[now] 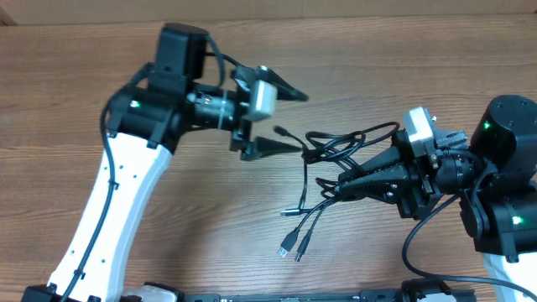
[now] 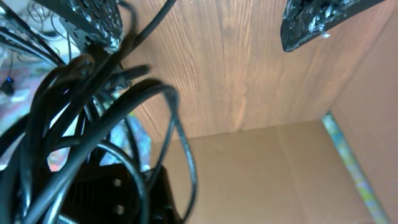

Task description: Untangle cables

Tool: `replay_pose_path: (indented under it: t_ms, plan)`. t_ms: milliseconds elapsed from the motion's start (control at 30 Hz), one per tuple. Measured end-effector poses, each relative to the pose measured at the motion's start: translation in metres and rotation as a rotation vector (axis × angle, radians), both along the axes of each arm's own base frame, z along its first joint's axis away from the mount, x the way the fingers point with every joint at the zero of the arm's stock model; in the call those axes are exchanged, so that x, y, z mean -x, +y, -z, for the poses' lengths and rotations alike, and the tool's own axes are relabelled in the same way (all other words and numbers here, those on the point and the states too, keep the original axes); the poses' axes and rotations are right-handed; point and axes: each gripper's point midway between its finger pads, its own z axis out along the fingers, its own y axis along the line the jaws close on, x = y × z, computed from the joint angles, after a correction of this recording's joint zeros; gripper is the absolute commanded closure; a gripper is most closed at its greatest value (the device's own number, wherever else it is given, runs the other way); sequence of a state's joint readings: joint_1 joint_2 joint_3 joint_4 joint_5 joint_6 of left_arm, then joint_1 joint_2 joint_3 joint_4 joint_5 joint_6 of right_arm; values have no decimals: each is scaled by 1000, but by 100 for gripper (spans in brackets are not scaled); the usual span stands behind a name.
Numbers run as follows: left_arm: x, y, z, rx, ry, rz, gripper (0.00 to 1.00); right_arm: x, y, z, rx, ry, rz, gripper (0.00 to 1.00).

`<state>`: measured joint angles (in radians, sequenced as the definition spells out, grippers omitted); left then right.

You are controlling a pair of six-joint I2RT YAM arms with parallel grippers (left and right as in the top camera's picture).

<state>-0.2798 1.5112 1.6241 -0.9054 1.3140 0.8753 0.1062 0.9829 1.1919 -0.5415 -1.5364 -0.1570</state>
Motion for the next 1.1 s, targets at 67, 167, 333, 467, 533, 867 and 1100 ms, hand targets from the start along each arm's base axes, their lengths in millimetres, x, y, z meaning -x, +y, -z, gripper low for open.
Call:
replay_pose_path:
  t_ms: [67, 167, 333, 467, 533, 867, 1100]
  plan:
    - [-5, 11, -5, 29, 6, -14, 18, 0, 0, 0, 0, 1, 0, 96]
    - [-8, 22, -12, 71, 1, -12, 16, 0, 0, 0, 0, 0, 0, 96]
    - [-3, 24, -18, 106, -2, 18, 16, 0, 0, 0, 0, 0, 0, 96]
    - [5, 16, -19, 114, -2, 54, 15, 0, 0, 0, 0, 0, 0, 96]
    - [9, 12, -19, 115, -6, 73, 14, 0, 0, 0, 0, 0, -1, 96]
    - [21, -2, -19, 114, -18, 126, 14, 0, 0, 0, 0, 0, 0, 96]
    - [30, -14, -21, 120, -52, 170, 17, 0, 0, 0, 0, 0, 0, 96]
